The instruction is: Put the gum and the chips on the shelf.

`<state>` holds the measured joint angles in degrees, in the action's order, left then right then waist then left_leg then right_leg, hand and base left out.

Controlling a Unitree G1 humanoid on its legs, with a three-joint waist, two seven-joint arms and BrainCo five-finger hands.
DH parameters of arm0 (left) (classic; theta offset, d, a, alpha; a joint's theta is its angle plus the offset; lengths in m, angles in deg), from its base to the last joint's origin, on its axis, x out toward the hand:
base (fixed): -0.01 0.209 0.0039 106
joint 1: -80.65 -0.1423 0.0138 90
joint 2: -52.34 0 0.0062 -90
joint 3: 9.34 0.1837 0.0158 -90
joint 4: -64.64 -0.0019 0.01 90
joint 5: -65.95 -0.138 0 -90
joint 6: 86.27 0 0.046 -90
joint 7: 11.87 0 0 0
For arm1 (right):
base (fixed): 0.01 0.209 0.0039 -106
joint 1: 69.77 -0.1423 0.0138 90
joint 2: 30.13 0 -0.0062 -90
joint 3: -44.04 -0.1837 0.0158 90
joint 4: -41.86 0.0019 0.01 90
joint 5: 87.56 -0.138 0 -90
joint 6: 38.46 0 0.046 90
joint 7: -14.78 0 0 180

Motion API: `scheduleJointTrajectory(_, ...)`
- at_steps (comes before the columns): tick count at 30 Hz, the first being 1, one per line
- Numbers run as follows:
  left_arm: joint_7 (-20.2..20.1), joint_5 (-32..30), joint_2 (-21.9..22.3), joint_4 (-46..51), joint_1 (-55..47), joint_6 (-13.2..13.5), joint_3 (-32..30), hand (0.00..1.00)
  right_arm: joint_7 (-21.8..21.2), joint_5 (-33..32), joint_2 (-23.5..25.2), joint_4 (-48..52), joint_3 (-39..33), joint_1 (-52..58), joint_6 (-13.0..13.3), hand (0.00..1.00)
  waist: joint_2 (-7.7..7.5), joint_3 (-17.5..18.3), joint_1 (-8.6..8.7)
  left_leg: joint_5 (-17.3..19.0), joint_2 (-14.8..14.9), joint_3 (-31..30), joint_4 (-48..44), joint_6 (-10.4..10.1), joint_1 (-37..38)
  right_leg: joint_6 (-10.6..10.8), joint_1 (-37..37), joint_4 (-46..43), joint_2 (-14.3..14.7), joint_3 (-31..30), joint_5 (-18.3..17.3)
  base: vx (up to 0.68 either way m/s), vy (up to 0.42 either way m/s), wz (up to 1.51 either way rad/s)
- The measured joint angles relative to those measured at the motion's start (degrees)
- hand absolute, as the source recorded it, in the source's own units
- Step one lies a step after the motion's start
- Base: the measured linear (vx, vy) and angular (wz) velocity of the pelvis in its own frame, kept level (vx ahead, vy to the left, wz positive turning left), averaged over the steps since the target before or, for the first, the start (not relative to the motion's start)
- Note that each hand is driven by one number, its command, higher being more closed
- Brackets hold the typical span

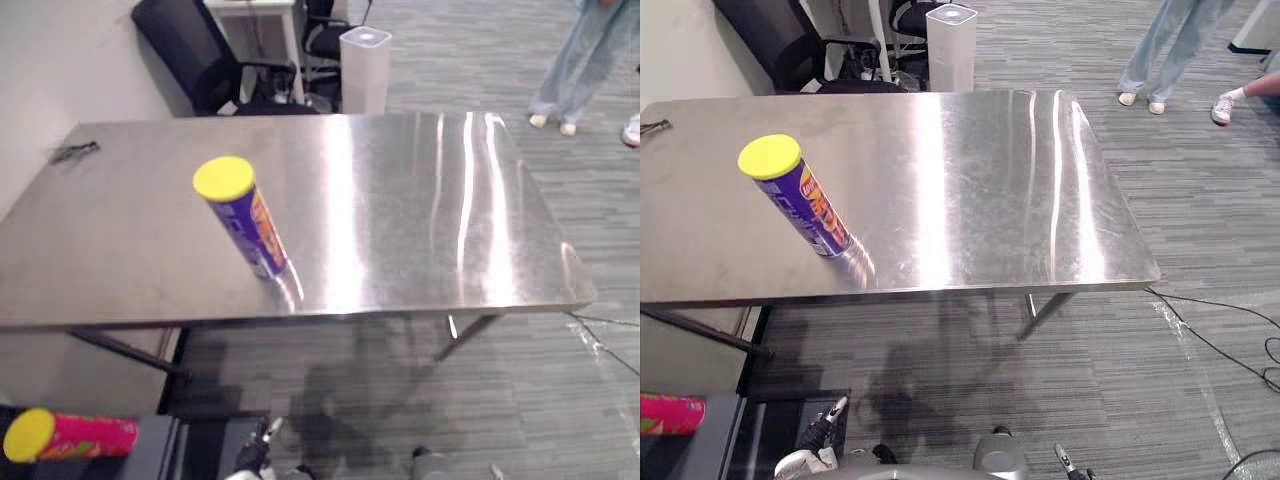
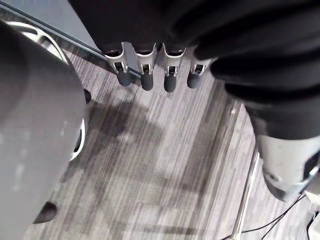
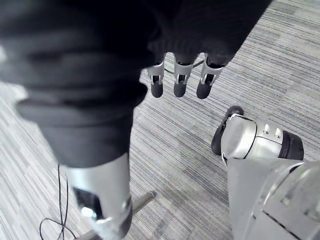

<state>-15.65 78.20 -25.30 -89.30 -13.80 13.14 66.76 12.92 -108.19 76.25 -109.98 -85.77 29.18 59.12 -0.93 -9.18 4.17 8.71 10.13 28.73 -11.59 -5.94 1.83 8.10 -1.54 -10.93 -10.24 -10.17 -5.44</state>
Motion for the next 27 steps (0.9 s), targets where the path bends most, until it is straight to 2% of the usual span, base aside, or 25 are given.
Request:
scheduleJointTrajectory(6,-0.4,0.0,0.8,-1.6,-0.5,0.0,0.5,0.0,0.0,-0.1,-0.1,-2.6,-0.3,-0.4,-0.2,0.0,1.89,2.0,-0.48,-0.1,-1.1,2.1,3.8,0.2,2.5,0.3,-0.2,2.6,0.1,-0.8,2.3,0.02,0.031,-0.28)
scheduleJointTrajectory(9,0.0,0.1,0.9,-1.7,-0.5,0.0,0.0,0.0,0.1,-2.6,-0.9,-2.9,-1.1,-0.5,-0.2,0.0,2.17,2.3,-0.51,-1.4,-1.6,1.9,6.1,0.2,2.7,0.3,-0.3,4.2,0.0,-0.3,2.3,-0.05,-0.055,-0.08)
scheduleJointTrajectory(10,0.1,0.1,0.9,-1.7,-0.5,0.0,-0.3,0.0,0.1,-3.0,-1.2,-2.9,-2.2,-0.6,-0.2,0.0,2.22,2.4,-0.51,-1.8,-1.6,1.8,6.8,0.2,2.8,0.3,-0.3,4.5,0.1,0.1,2.3,-0.08,-0.079,-0.01)
scheduleJointTrajectory(14,1.4,1.0,0.9,-0.5,-0.4,0.0,-5.7,0.0,3.1,-10.0,-5.3,0.0,-14.1,-2.6,0.3,0.0,1.75,3.1,-1.27,-5.7,-2.9,0.8,12.9,-0.1,3.7,0.4,-0.4,7.1,-0.1,2.2,2.2,-0.11,-0.095,0.01)
scheduleJointTrajectory(17,2.3,1.2,1.0,0.6,-0.6,0.0,-7.3,0.0,6.5,-15.3,-9.6,6.0,-20.0,-4.7,1.5,0.0,1.49,3.1,-1.07,-8.4,-4.1,0.4,17.5,-0.4,4.2,1.1,-0.5,8.4,-0.2,3.7,1.6,-0.15,-0.085,0.09)
scheduleJointTrajectory(20,2.9,1.2,1.5,0.8,-1.8,0.0,-7.5,0.0,10.0,-16.4,-16.0,14.6,-25.0,-7.6,3.4,0.0,1.87,3.7,-1.1,-8.8,-3.5,0.1,17.5,-0.7,4.1,0.7,-0.1,8.4,0.2,4.4,1.2,-0.14,-0.076,0.08)
scheduleJointTrajectory(23,3.1,1.2,1.7,1.4,-2.6,0.0,-8.9,0.0,13.5,-17.0,-18.0,27.3,-25.0,-7.9,5.9,0.0,1.31,4.5,-1.05,-9.7,-2.9,-1.2,17.5,-0.7,3.0,1.1,-0.8,8.4,0.3,5.6,1.0,-0.03,-0.058,0.21)
scheduleJointTrajectory(24,3.4,1.2,1.7,2.2,-3.0,0.0,-8.9,0.0,14.7,-16.7,-18.6,32.6,-25.0,-9.1,7.0,0.0,0.77,5.0,-1.09,-10.1,-2.8,-1.3,17.5,-0.5,2.2,1.7,-1.5,8.1,0.4,5.8,1.4,0.02,-0.046,0.13)
scheduleJointTrajectory(27,3.5,1.2,1.7,2.4,-4.3,0.0,-8.3,0.0,18.2,-14.9,-19.7,42.5,-23.4,-12.5,9.7,0.0,-0.49,6.3,-1.12,-10.3,-2.7,-2.3,17.5,-0.4,0.9,1.4,-2.2,8.1,0.5,6.4,1.8,0.02,-0.03,0.13)
